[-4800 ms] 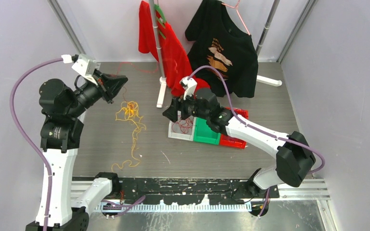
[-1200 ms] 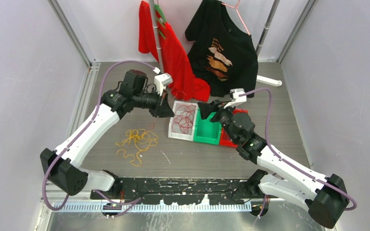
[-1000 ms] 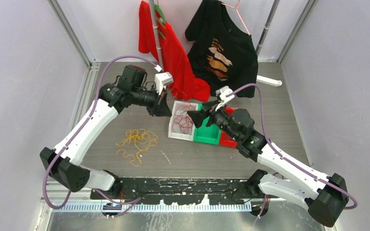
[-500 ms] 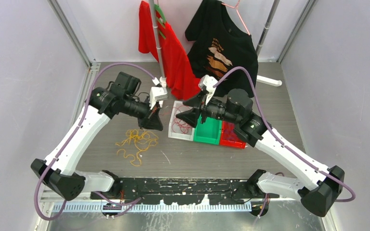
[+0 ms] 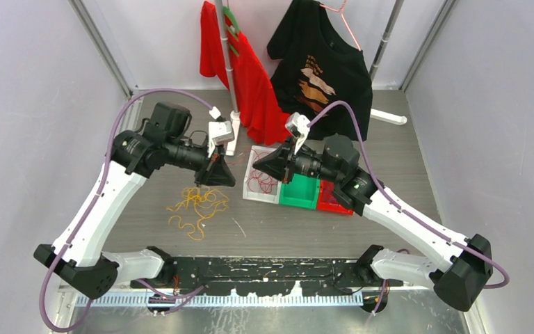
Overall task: Untangle the cables
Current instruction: Place the cable in the bin.
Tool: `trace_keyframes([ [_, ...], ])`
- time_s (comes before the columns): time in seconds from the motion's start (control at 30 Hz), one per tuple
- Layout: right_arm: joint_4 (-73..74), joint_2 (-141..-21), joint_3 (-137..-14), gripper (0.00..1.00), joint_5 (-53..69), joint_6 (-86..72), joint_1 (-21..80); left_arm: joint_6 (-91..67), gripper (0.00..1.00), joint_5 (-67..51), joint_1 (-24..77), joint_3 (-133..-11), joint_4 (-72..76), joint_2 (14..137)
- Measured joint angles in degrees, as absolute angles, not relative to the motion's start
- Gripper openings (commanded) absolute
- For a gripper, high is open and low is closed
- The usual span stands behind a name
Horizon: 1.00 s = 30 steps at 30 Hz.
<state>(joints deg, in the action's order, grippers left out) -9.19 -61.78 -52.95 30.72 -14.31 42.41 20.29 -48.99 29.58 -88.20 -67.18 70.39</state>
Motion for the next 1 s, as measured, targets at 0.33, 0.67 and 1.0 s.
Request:
trace_keyframes([
  [0.33, -17.26, -65.45, -49.69, 0.01, 18.11, -14.92, 53.28, 0.05, 0.02, -49.76, 28.95, -83.48, -45.17, 64.95],
  [0.67, -24.29, -69.80, -49.71, 0.01, 8.95, -14.15, 58.35, -13.47, 0.20, -42.30, 28.25, -75.55, -29.54, 61.28],
  [1.0, -28.38, -72.38, -50.04, 0.01, 7.29, -14.68, 59.51, -14.63, 0.04, -33.04, 27.24, -73.58, -25.12, 59.75],
])
